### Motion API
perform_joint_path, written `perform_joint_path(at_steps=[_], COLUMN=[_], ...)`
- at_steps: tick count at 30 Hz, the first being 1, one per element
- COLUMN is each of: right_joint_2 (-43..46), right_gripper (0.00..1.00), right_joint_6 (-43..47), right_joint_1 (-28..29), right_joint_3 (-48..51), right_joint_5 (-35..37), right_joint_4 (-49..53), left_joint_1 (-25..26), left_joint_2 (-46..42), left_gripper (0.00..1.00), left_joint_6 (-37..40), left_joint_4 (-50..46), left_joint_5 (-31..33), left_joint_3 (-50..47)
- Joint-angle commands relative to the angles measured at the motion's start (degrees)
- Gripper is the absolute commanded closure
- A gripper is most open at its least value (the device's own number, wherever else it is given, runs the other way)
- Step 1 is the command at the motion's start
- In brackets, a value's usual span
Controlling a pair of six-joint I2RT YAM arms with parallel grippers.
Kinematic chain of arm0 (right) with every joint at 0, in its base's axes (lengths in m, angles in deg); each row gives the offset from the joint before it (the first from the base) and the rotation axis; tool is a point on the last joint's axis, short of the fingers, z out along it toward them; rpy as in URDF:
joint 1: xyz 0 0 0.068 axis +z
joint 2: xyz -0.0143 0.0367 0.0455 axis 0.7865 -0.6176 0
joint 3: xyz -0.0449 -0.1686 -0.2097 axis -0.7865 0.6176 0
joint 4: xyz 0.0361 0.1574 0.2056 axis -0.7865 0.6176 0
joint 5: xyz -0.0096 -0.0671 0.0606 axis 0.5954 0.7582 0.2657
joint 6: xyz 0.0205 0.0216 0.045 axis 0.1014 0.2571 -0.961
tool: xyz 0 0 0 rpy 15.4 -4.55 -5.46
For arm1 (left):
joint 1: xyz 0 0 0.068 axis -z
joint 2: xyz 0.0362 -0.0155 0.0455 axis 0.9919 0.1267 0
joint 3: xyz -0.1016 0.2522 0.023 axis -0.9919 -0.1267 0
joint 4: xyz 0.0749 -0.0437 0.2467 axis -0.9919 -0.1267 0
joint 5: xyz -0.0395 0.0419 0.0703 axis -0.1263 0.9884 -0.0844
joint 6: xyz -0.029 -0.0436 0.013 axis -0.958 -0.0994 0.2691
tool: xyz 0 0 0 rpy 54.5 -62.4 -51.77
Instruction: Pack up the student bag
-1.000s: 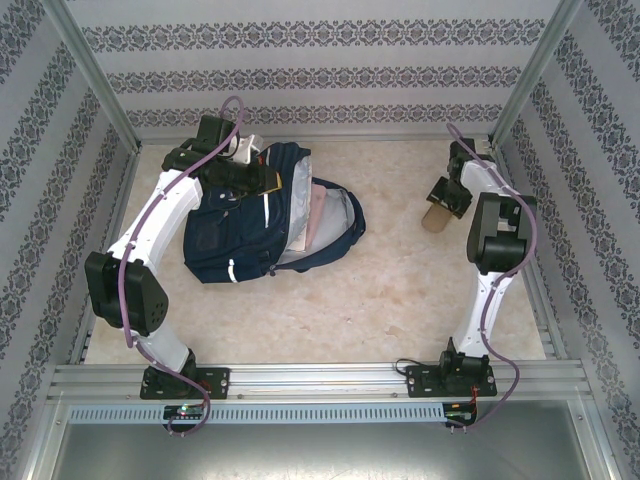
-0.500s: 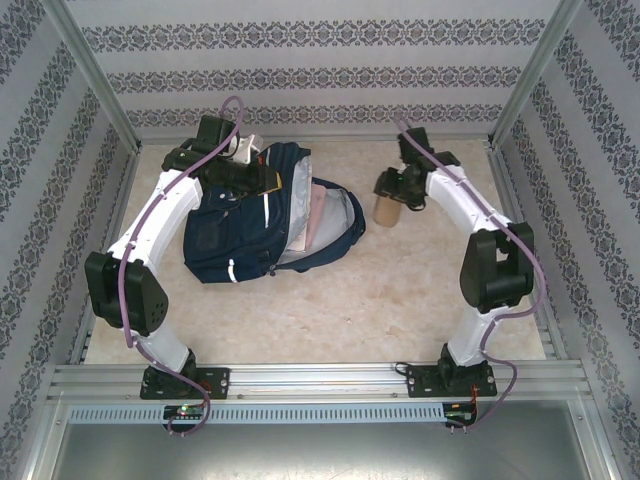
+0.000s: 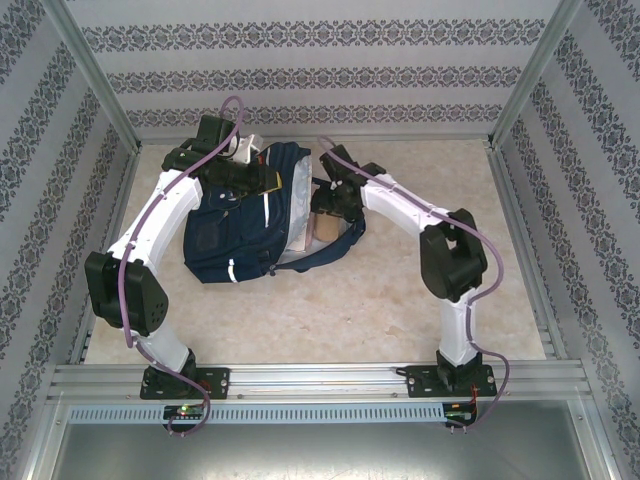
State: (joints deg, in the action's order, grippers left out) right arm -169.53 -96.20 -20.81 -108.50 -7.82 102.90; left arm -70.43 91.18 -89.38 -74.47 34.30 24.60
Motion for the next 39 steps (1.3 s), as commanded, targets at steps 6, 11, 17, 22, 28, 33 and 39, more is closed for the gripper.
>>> perform_joint_path(at_steps=[6,11,17,22,28,33,39], right_joint_2=[-3.71,-1.98,-5.73,-6.33,1.02,8.15,19.23], right_gripper=[0.49,0.49,0.48,0.26,0.11,0.11,0.12], right_joint_6=[-2.18,-6.64,-8.38,-5.71,-0.05,1.05,0.91], right_joint_1=[1.65,2.66,2.31,1.61,0.76,-2.39,-5.94], right_joint_3=[-3.91,0.73,0.61,-1.81,-2.59,2.54,15.73], right_joint_5=[5.66,2.74,-1.93,-2.08,0.34,-0.22,-0.16], right_joint_4=[2.86,2.64,3.87,4.11,3.77,1.89,-5.53], left_joint_1=[0.05,0.08,0.07,0.1,0.05,0.14,0.45], left_joint_2=[-1.61,-1.37,-0.78,-0.86,-0.87,-0.56,-0.76], left_gripper=[1.0,1.0,1.0,1.0,1.0,1.0,0.52], left_joint_6=[-0.28,-1.42,-2.42,-2.09,-1.23,-1.01,-1.89], left_joint_4=[5.2,6.34,7.47,6.85,6.03,6.17,6.59], left_joint_5=[-0.81,0.04,-0.4,-0.47,-0.3,-0.31,-0.54], left_joint_3=[0.47,0.14,0.43,0.23,-0.37,-1.18,-2.29])
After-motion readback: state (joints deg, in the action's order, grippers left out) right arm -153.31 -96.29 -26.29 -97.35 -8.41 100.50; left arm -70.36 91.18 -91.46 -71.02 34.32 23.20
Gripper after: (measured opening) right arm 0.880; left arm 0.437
